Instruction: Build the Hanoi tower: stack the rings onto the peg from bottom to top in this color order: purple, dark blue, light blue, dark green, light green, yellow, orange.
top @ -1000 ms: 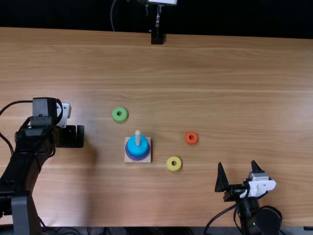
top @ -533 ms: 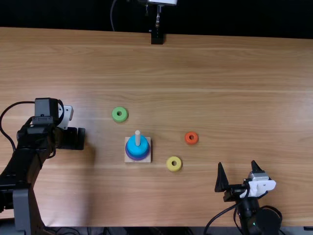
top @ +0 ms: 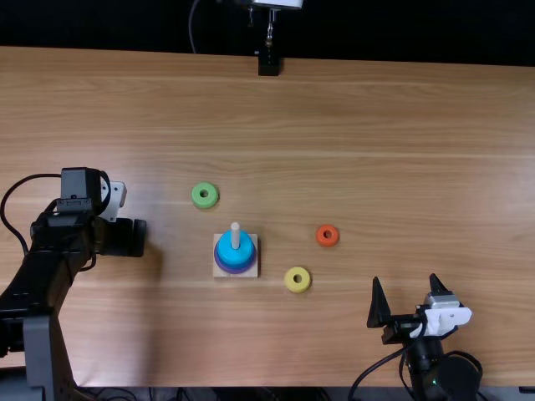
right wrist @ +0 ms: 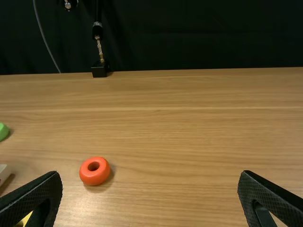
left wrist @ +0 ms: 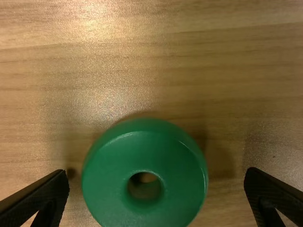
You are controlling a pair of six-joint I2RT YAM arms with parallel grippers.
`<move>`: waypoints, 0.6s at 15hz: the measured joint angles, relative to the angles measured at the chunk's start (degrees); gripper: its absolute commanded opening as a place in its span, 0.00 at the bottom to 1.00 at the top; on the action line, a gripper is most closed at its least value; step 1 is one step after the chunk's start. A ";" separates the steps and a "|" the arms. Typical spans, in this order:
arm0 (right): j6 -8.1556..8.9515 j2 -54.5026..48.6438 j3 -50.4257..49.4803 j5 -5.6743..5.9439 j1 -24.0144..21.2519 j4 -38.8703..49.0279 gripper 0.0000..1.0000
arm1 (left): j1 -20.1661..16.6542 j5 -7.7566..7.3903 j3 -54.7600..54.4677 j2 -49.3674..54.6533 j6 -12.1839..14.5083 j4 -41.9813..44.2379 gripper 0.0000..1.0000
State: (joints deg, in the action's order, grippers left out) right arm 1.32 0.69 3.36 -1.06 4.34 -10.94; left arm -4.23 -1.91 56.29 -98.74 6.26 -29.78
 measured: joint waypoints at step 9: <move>0.02 0.00 0.00 0.00 0.00 0.00 1.00 | 0.00 1.05 0.37 0.02 3.08 -1.09 0.00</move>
State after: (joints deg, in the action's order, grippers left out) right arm 1.34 0.69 3.36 -1.06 4.34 -10.94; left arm -4.23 -0.86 56.66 -98.72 9.34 -30.87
